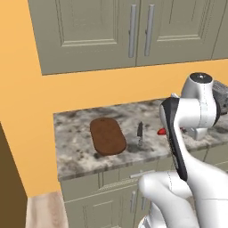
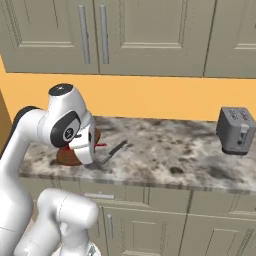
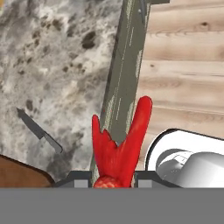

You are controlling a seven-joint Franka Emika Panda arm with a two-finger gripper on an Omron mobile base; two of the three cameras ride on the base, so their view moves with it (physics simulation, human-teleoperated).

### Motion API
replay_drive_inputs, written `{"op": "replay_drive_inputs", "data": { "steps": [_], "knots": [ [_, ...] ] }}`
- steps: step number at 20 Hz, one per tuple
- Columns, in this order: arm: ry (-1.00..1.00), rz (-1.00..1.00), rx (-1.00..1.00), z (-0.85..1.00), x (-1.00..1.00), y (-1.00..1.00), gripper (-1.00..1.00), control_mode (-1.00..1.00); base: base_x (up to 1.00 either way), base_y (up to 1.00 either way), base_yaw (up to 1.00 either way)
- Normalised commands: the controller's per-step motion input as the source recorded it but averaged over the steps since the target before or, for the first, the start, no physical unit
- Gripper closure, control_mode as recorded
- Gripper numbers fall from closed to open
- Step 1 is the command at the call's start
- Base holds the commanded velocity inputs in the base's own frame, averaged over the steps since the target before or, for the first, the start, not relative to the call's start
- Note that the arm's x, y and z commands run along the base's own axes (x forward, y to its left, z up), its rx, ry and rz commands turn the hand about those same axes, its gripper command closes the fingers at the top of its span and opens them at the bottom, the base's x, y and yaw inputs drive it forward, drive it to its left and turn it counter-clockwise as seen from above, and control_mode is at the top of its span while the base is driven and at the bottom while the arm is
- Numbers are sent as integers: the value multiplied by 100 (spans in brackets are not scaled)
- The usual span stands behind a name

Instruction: Retrieve the fish from the fridge and place it on the cutting board.

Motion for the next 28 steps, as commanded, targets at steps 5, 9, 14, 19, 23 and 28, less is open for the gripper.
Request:
{"op": "replay_drive_inputs", "data": {
  "steps": [5, 9, 14, 19, 23, 28],
  "knots": [
    [0, 0, 0, 0, 0, 0, 100, 100, 23, 79, 0],
    [0, 0, 0, -2, 5, 9, 100, -100, 13, 56, 0],
    [0, 0, 0, 0, 22, 9, 100, -100, 0, 0, 0],
    [11, 30, 0, -40, 45, -17, 100, -100, 0, 0, 0],
    [19, 45, -6, -76, 40, 4, 100, -100, 0, 0, 0],
    [18, 32, -2, -31, 59, 3, 100, -100, 0, 0, 0]
  ]
}}
